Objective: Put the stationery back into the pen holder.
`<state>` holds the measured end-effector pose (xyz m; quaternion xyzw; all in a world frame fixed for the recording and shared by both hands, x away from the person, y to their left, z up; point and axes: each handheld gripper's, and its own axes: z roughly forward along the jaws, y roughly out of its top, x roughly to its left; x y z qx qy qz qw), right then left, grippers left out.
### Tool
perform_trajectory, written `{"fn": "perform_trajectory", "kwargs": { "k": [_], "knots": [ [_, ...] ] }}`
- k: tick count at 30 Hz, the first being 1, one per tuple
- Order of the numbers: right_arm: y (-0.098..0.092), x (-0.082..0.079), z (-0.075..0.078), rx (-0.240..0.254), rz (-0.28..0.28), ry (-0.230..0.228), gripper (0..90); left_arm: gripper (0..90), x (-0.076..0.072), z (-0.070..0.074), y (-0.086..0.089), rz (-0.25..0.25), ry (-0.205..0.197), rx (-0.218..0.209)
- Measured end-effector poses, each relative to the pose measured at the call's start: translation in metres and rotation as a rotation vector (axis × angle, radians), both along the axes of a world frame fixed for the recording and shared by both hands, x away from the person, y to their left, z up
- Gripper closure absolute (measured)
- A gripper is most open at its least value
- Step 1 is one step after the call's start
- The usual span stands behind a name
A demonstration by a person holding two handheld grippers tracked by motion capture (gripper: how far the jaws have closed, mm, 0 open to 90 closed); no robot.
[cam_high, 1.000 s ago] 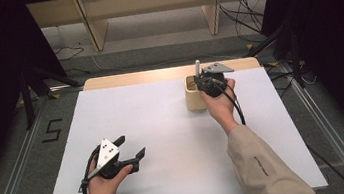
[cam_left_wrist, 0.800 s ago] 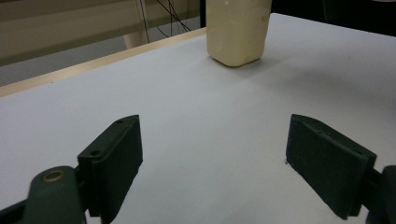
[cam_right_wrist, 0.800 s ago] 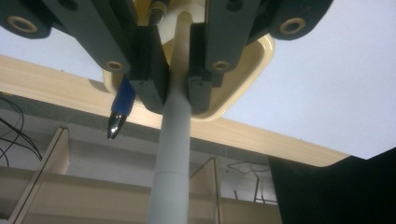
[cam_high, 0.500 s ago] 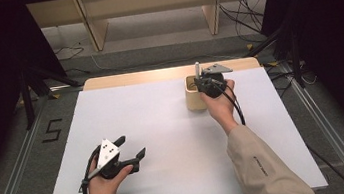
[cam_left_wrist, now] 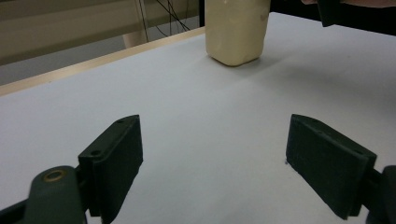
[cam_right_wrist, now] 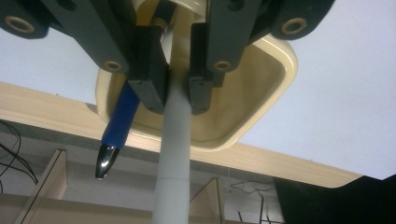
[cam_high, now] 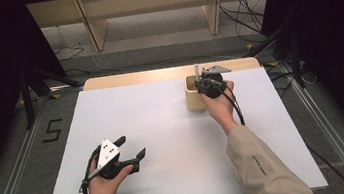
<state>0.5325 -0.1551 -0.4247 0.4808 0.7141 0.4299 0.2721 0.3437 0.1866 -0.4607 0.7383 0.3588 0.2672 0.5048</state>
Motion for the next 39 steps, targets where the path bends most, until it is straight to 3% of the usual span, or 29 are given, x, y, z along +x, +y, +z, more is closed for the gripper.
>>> {"fn": "perform_trajectory", "kwargs": {
  "k": [8,22,30,39],
  "knots": [
    [0.000,-0.004,0.004,0.018,-0.006,-0.010,66.9,18.7,0.000,0.000,0.000,0.002,0.000,-0.003],
    [-0.003,-0.014,0.016,0.029,-0.007,-0.067,58.8,18.8,0.000,0.000,-0.001,0.000,0.002,-0.002],
    [-0.006,-0.018,0.019,0.023,0.005,-0.047,53.4,19.0,0.000,-0.001,-0.001,-0.002,0.005,-0.001],
    [-0.014,-0.028,0.021,0.035,0.001,-0.059,49.9,19.1,0.000,-0.002,-0.002,-0.002,0.009,0.000]
  ]
}}
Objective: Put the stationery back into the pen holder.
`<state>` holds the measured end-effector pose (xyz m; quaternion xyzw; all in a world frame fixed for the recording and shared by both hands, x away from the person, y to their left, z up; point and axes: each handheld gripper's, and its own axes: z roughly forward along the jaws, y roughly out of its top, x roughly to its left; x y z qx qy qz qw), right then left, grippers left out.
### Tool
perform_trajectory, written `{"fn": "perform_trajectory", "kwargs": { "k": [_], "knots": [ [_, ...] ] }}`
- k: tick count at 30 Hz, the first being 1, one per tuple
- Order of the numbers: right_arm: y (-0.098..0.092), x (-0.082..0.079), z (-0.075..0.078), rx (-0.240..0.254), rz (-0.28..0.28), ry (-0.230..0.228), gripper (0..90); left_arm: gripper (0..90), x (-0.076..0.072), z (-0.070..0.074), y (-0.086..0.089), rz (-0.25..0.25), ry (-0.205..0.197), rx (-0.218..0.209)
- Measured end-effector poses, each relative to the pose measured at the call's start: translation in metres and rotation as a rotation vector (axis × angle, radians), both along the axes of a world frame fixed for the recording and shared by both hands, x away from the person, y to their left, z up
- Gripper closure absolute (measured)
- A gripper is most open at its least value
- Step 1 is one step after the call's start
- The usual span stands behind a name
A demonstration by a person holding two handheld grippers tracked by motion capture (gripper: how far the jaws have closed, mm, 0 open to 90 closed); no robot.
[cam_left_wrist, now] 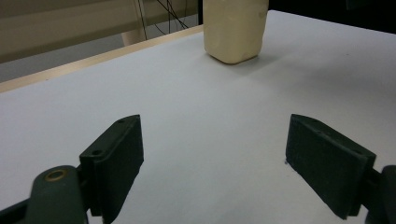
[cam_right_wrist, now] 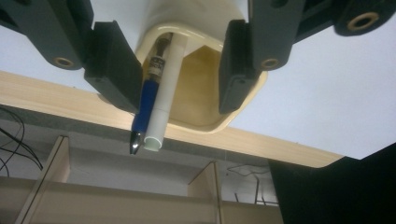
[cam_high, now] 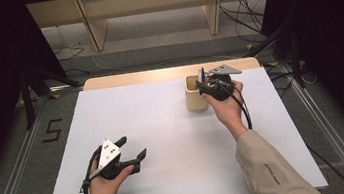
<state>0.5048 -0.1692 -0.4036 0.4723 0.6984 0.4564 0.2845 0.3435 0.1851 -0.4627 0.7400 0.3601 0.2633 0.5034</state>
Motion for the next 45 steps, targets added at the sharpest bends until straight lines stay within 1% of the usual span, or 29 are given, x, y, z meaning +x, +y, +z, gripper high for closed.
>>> {"fn": "perform_trajectory", "kwargs": {
  "k": [5,9,13,14,15,21,23,26,29,35,38,41,45],
  "knots": [
    [-0.003,-0.007,0.003,0.005,0.010,-0.005,48.0,19.1,0.000,-0.001,0.000,-0.002,0.000,0.002],
    [-0.005,-0.011,0.004,0.003,0.019,0.009,46.1,19.0,0.000,-0.001,-0.001,-0.002,0.002,0.000],
    [-0.005,-0.016,0.005,0.004,0.029,0.018,45.1,19.1,0.000,-0.001,-0.001,-0.003,0.004,0.001],
    [-0.006,-0.017,0.005,0.005,0.034,0.011,45.1,19.1,0.000,-0.001,-0.001,-0.005,0.004,0.002],
    [-0.006,-0.019,0.005,0.006,0.038,0.018,44.9,19.1,0.000,-0.001,-0.001,-0.004,0.003,0.002],
    [-0.008,-0.031,0.004,0.009,0.090,0.042,37.9,19.0,0.000,-0.002,-0.001,-0.010,0.008,0.008],
    [-0.009,-0.035,0.005,-0.003,0.105,0.057,35.7,19.0,0.000,-0.002,-0.001,-0.012,0.010,0.014],
    [-0.011,-0.041,0.005,0.002,0.125,0.057,34.5,19.0,0.000,-0.002,-0.002,-0.012,0.013,0.013],
    [-0.011,-0.047,0.004,0.002,0.148,0.071,32.8,18.8,0.000,-0.003,-0.002,-0.014,0.013,0.014],
    [-0.012,-0.061,-0.001,-0.022,0.185,0.092,28.7,18.7,0.000,-0.003,-0.001,-0.013,0.020,0.015],
    [-0.014,-0.067,-0.004,-0.026,0.195,0.105,28.0,18.7,0.000,-0.004,-0.002,-0.015,0.023,0.016],
    [-0.016,-0.072,-0.006,-0.024,0.204,0.109,27.2,18.6,0.000,-0.004,-0.002,-0.022,0.025,0.025],
    [-0.017,-0.078,-0.009,-0.030,0.214,0.115,26.6,18.5,0.001,-0.004,-0.002,-0.023,0.027,0.025]
  ]
}}
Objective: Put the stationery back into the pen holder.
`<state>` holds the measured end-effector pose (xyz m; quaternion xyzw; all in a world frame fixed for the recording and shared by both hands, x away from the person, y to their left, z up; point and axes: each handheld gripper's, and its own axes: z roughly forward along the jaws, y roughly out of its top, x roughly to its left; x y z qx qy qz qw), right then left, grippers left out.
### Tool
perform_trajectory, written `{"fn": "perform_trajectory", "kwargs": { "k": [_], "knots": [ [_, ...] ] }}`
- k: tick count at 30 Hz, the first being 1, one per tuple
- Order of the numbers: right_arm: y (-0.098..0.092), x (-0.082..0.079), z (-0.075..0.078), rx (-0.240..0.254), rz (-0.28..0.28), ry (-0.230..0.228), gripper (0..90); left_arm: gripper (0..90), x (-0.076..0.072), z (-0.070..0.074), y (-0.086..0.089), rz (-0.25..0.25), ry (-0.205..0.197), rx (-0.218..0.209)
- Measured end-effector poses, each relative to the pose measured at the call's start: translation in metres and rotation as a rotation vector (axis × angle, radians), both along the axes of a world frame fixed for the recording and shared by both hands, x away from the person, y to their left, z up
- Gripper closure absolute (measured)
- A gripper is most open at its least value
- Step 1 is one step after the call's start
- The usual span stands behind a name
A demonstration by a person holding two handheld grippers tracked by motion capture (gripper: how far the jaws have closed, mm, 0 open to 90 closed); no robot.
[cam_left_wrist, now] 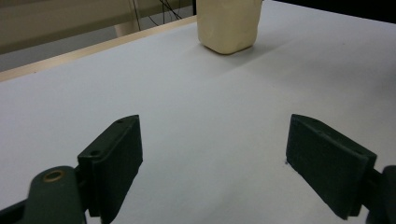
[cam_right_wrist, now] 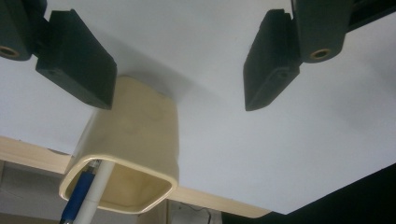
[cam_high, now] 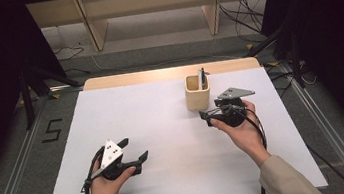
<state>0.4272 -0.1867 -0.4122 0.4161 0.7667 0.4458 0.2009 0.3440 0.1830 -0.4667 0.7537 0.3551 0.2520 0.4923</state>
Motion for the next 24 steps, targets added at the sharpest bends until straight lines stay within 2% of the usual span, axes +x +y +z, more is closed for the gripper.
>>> {"fn": "perform_trajectory", "kwargs": {
  "k": [24],
  "knots": [
    [-0.007,-0.024,-0.019,-0.028,0.033,0.038,25.5,18.6,0.000,-0.001,-0.001,-0.009,0.011,-0.001]
  ]
}}
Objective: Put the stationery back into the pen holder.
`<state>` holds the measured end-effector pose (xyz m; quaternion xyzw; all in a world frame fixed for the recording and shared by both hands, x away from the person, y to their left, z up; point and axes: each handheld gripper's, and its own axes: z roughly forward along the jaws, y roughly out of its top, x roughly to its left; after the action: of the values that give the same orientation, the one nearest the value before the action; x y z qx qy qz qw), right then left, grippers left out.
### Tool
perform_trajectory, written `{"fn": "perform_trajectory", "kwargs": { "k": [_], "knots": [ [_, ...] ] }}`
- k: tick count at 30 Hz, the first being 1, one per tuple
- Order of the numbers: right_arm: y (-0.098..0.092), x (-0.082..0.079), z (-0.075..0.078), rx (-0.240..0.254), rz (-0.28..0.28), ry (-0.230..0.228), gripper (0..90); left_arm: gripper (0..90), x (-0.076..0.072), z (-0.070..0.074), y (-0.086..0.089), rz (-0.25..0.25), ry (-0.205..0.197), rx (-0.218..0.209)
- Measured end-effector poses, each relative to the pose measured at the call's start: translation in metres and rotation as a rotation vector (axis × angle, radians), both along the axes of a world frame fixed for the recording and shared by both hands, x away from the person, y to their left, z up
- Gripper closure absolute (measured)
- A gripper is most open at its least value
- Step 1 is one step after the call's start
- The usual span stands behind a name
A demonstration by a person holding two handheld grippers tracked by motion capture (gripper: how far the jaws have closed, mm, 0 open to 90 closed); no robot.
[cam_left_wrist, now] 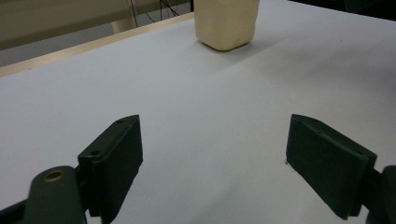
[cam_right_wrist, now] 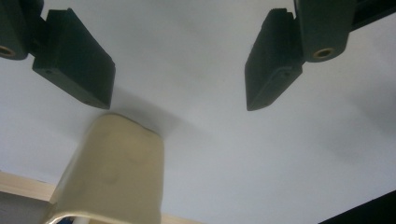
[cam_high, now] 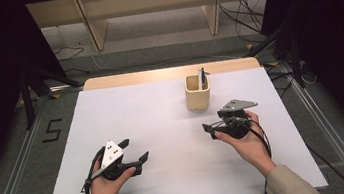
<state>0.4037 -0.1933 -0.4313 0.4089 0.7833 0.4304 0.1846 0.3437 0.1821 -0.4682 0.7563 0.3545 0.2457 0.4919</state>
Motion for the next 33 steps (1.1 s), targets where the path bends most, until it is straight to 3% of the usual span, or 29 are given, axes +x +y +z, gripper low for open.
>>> {"fn": "perform_trajectory", "kwargs": {
  "k": [20,29,33],
  "knots": [
    [-0.023,-0.031,-0.024,0.019,0.030,0.043,23.3,18.6,-0.001,-0.003,-0.002,-0.016,0.014,0.011],
    [-0.037,-0.042,-0.036,0.037,0.034,0.059,21.5,18.5,-0.002,-0.006,-0.003,-0.030,0.043,0.009],
    [-0.040,-0.043,-0.036,0.047,0.032,0.043,20.2,18.3,-0.002,-0.009,-0.004,-0.040,0.061,0.013]
  ]
}}
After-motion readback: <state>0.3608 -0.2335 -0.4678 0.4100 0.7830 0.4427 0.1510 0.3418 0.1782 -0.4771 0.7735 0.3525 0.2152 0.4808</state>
